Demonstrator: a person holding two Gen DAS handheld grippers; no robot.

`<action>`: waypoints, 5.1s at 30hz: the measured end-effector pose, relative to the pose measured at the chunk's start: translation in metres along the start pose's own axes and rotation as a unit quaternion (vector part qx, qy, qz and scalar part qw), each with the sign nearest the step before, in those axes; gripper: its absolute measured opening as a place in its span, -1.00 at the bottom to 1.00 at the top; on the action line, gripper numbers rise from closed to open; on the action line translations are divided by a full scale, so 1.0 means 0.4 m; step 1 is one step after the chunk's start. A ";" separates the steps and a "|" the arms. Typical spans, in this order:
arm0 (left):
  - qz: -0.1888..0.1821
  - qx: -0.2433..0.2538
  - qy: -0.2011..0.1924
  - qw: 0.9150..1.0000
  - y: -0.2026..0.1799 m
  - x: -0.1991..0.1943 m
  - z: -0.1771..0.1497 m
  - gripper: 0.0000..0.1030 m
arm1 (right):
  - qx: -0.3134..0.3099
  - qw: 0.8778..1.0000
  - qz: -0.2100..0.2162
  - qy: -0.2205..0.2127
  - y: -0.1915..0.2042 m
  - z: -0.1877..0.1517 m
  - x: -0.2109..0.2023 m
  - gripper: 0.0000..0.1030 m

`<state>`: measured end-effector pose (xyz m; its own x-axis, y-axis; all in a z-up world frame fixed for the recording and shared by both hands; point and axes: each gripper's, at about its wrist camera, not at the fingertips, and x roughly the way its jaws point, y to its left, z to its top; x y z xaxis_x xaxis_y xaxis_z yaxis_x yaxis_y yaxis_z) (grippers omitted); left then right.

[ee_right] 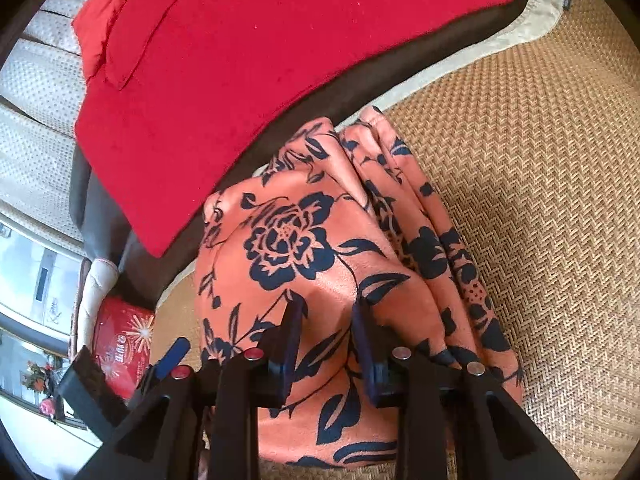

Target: Fold small clothes

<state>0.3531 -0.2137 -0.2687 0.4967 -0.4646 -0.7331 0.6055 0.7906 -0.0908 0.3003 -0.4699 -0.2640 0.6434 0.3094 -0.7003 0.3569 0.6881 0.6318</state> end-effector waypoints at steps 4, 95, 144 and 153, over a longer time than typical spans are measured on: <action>-0.005 -0.008 -0.025 1.000 0.014 -0.043 0.004 0.96 | -0.008 1.000 0.007 -0.023 0.005 -0.002 -0.046 -0.39; -0.064 -0.100 0.071 0.990 0.002 0.049 0.019 0.96 | -0.103 0.993 0.046 -0.023 0.006 0.023 0.130 0.19; 0.086 -0.076 -0.004 0.993 0.065 -0.396 -0.234 0.52 | -0.165 0.977 -0.020 -0.134 0.165 -0.353 -0.159 0.15; 0.115 -0.027 0.067 0.991 0.008 -0.264 -0.271 0.53 | -0.091 0.996 -0.007 -0.013 0.154 -0.237 0.095 -0.38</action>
<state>0.2353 -0.1189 -0.2647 0.5292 -0.2153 -0.8208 0.4497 0.8914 0.0561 0.2827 -0.3533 -0.2831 0.6566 0.2834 -0.6990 0.2385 0.8012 0.5488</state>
